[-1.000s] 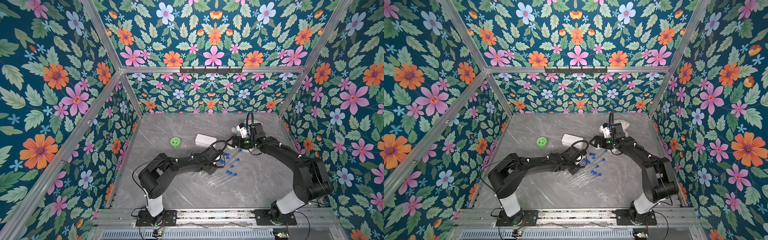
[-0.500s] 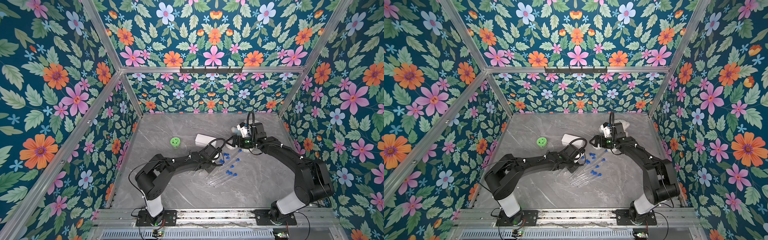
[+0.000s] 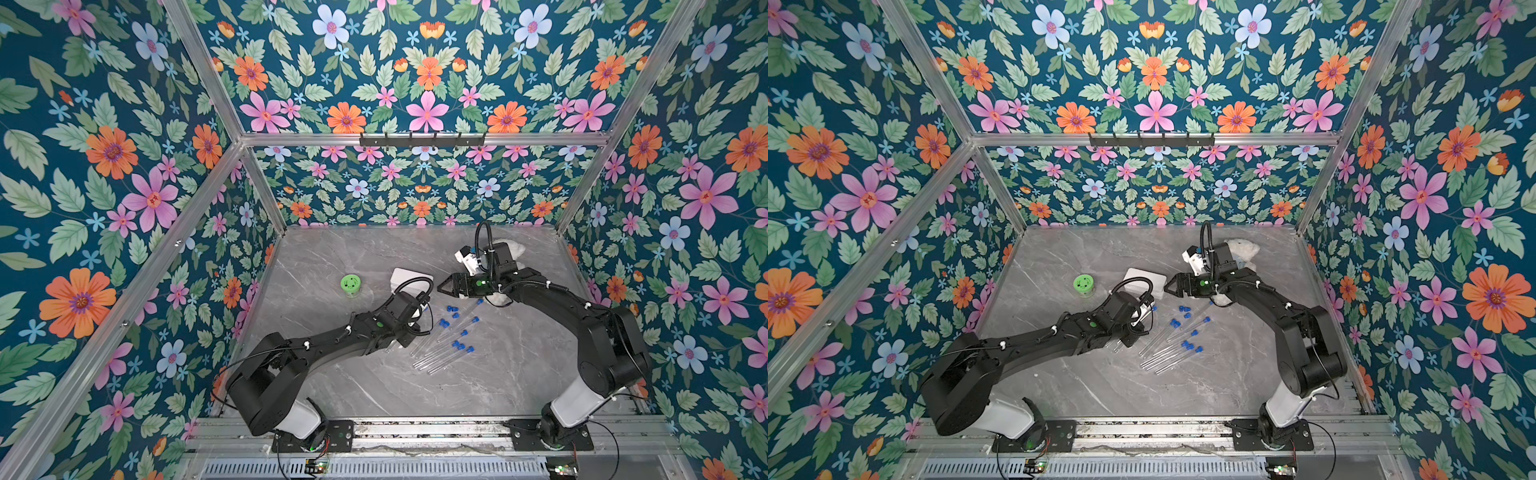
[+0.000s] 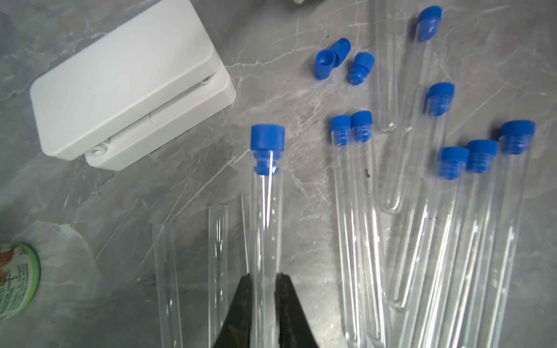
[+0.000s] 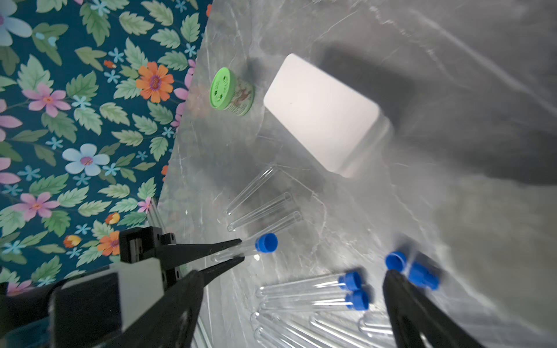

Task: Remove stoppers from test tubes
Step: Pick up the test tube at the center of the board, then open the stopper on the test tube.

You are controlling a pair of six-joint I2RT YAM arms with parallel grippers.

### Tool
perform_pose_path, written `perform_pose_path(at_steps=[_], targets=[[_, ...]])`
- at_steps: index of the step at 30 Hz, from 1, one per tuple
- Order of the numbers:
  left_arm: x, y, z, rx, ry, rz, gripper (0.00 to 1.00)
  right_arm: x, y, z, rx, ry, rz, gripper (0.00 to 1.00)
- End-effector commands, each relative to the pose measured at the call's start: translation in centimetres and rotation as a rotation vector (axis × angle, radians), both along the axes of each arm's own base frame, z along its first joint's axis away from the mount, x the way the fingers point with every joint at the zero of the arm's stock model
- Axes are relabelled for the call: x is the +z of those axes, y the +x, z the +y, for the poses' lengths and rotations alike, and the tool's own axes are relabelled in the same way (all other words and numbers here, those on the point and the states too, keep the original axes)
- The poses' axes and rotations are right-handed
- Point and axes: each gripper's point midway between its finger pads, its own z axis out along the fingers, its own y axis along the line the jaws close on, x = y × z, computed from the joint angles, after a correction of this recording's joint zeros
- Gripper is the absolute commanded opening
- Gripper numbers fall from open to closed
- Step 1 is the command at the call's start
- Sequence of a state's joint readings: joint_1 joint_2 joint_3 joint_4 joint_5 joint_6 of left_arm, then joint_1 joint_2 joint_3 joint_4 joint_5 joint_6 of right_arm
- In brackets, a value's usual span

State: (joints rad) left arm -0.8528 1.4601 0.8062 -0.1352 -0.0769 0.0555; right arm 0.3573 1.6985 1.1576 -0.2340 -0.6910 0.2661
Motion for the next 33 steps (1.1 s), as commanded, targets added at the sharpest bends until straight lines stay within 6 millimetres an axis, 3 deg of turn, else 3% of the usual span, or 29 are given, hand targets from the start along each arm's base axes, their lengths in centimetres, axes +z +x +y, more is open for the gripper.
perform_pose_path(at_steps=[1,6,15,33], targets=[[1.8,0.5,-0.2,-0.003,-0.060,-0.079,0.00,-0.6,-1.7,1.6,0.105,0.031,0.051,0.92],[2.1,0.4,0.6,0.005,-0.050,-0.110,0.00,0.1,-2.3,2.6,0.153,0.107,0.065,0.85],[2.7,0.3,0.2,-0.012,-0.082,-0.123,0.00,0.6,-3.2,3.9,0.211,0.184,0.106,0.71],[3.3,-0.6,-0.5,-0.069,-0.124,-0.125,0.00,1.1,-3.8,5.1,0.254,0.257,0.126,0.55]])
